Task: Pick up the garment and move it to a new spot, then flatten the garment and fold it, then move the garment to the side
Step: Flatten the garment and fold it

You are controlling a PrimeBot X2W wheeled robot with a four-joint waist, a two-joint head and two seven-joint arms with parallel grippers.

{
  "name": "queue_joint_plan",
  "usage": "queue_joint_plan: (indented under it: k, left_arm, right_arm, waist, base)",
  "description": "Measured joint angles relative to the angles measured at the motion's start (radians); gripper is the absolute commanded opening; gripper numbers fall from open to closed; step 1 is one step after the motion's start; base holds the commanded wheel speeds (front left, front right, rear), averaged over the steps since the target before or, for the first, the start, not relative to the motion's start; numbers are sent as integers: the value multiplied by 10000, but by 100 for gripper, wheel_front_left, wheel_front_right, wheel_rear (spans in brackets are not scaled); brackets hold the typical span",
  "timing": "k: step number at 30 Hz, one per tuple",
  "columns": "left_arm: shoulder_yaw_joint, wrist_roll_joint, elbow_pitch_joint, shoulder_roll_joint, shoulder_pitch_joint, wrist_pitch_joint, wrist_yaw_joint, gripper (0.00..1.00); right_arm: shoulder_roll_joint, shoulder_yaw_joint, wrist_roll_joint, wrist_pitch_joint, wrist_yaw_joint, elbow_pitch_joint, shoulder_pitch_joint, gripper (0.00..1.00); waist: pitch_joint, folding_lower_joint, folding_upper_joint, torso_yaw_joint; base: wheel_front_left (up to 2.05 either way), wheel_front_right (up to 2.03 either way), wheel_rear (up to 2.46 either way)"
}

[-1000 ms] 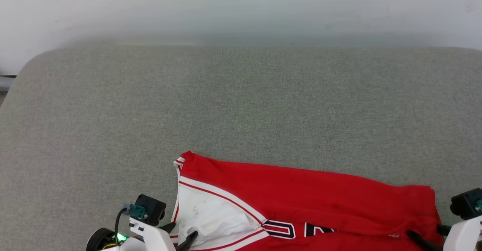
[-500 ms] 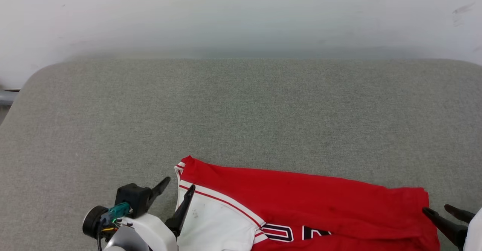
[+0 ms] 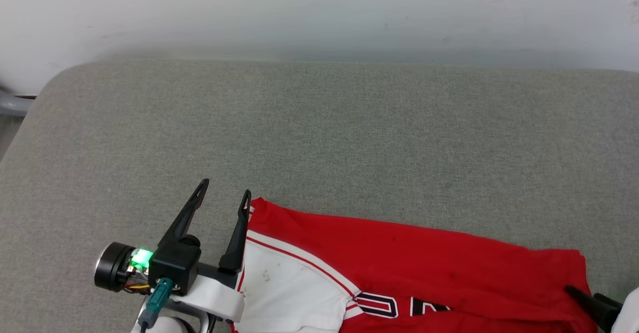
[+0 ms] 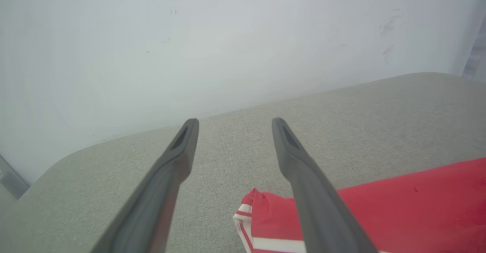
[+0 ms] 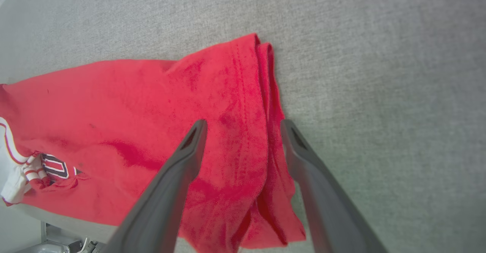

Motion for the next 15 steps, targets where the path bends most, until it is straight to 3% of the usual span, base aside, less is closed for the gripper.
queue_joint_plan:
  k: [7,15]
  left_arm:
    - [698,1223,-255,-495,397,0,-520,100]
    - [1294,1743,-240,-917,594,0,-1095,100]
  right_arm:
    - [464,-803,-1229,268,4,617,-133,100]
    - [769,-777,-1404,623,-6,744,-337,100]
  waist:
    - [157,0,0,141]
    - [353,0,0,201]
  base:
    - [0,0,0]
    - [0,0,0]
